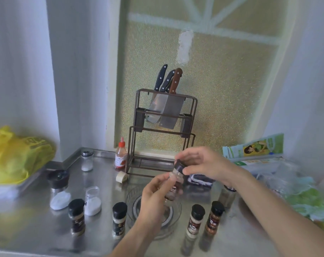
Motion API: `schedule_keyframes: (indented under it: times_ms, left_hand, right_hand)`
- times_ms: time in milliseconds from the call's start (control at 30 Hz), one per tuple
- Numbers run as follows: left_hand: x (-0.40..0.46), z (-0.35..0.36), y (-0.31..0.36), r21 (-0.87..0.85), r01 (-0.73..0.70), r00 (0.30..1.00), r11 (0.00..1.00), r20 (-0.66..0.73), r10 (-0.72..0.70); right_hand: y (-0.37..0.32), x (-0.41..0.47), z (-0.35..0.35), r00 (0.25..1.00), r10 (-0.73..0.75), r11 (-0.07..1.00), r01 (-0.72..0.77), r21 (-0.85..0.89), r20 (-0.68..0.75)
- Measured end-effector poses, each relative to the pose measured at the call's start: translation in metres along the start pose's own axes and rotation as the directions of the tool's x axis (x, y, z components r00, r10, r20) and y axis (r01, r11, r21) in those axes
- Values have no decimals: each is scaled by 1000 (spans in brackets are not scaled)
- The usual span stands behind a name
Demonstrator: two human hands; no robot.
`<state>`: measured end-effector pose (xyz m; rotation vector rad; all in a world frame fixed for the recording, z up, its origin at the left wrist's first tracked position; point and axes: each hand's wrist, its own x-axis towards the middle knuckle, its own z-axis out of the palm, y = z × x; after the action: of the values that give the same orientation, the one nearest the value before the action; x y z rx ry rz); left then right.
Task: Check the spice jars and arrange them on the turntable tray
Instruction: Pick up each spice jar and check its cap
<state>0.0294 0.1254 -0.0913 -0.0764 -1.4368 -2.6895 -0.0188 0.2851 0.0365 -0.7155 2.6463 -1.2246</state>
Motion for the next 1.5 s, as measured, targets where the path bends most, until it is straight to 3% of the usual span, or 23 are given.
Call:
schedule_keyframes:
  times_ms: [200,433,533,667,767,900,1033,1133,1233,1333,1500]
  left_hand:
    - [-15,-5,14,-120,184,977,976,134,-168]
    - [-25,-17,19,-161,154,986,975,94,-140]
    - [-27,-21,23,-141,159,985,977,89,-147]
    - [-30,-26,24,-149,151,987,977,70,-142]
    - [-31,-27,24,-158,158,987,975,66,-149]
    - [-36,-26,24,-142,163,985,976,76,-153]
    - [-36,-27,25,-156,170,985,973,61,-162]
    - [-36,-30,24,-157,164,986,974,61,-156]
    - [-36,-29,21,-167,170,984,971,77,-159]
    - [-37,-25,18,-159,163,985,974,91,-150]
    - [-34,-16,10,-165,92,995,982,46,-86]
  right_hand:
    - [-26,-10,-3,988,-1,980,31,-194,152]
    - [-41,-11,19,989,78,925,-24,-379,128]
    - [-47,-12,18,980,59,947,5,-321,189]
    - [-53,-11,19,977,119,905,-35,-423,175]
    - [-55,-12,16,966,105,943,-21,-333,237]
    - [-53,-10,21,974,137,898,-45,-437,180]
    - [-51,-10,23,969,107,947,-31,-318,222]
    - [-50,-10,25,972,121,927,-38,-373,203]
    - [-47,-10,25,973,96,957,-31,-289,211]
    - [-48,-11,22,988,72,930,-17,-367,136]
    - [-41,-11,18,983,54,962,-4,-273,175]
